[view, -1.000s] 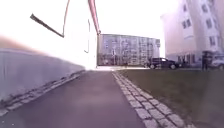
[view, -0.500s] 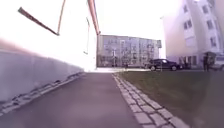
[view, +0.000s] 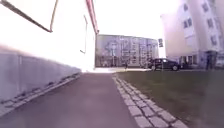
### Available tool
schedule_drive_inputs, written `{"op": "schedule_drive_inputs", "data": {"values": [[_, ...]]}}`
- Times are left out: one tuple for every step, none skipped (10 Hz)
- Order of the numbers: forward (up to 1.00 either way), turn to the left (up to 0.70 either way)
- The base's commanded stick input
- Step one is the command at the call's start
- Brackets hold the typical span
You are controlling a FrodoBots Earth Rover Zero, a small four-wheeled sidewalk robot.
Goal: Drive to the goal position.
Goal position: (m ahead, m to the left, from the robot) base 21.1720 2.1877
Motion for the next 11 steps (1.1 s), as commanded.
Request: {"op": "schedule_drive_inputs", "data": {"values": [[0.85,0.34],[0.85,0.34],[0.85,0.34],[0.85,0.34],[0.85,0.34],[0.85,0.34],[0.85,0.34],[0.85,0.0],[0.85,0.0],[0.85,0.0],[0.85,0.0]]}}
